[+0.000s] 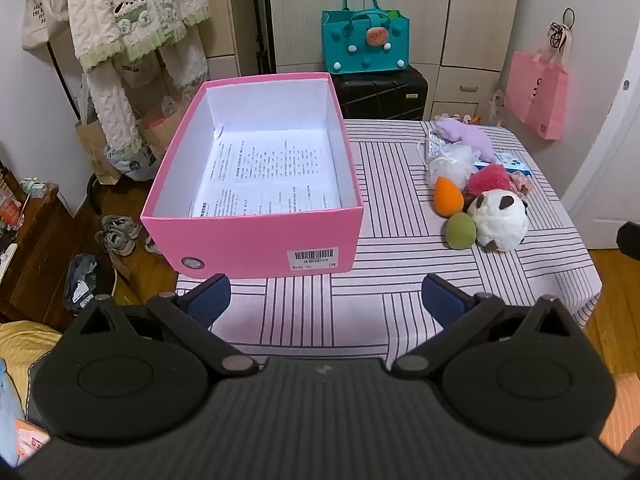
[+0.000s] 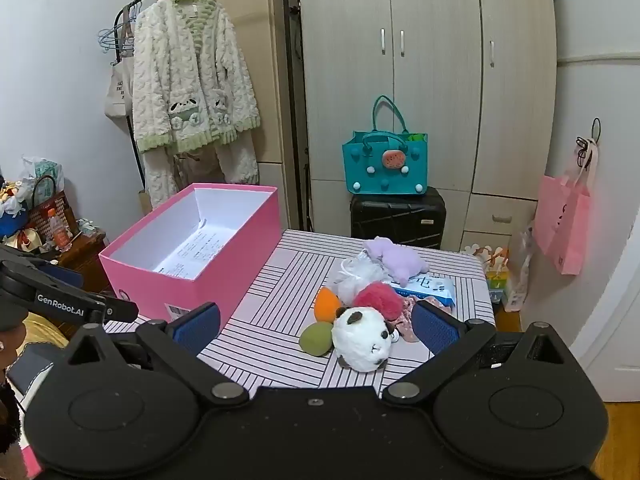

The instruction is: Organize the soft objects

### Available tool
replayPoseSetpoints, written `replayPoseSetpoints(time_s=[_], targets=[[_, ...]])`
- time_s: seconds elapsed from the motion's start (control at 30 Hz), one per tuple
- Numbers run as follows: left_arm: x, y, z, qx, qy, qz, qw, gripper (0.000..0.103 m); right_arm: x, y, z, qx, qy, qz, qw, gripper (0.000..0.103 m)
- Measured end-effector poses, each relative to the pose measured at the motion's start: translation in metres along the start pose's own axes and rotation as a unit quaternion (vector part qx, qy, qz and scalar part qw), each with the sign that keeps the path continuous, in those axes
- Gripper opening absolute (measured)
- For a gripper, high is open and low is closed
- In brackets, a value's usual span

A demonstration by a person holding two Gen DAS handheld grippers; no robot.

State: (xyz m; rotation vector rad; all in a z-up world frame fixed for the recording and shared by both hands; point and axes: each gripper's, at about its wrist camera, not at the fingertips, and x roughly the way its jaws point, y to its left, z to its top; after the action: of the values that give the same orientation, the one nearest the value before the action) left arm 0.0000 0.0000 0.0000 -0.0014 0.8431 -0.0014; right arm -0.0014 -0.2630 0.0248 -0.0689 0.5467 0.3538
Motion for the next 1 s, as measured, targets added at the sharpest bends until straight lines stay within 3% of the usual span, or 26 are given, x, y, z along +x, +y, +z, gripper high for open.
replayPoseSetpoints(time_s=[0.7, 1.0], targets=[[0.002, 0.001, 0.0, -0.005, 0.004, 0.001, 1.0, 0.103, -0.003, -0.007, -0.001, -0.003, -0.001, -0.004, 1.0, 0.103], [-0.009, 0.001, -0.009, -0.009, -0.042, 0.006, 0.9991, 0.103, -0.007, -0.005, -0.012, -0.008, -0.015, -0.02, 1.0, 0.103]])
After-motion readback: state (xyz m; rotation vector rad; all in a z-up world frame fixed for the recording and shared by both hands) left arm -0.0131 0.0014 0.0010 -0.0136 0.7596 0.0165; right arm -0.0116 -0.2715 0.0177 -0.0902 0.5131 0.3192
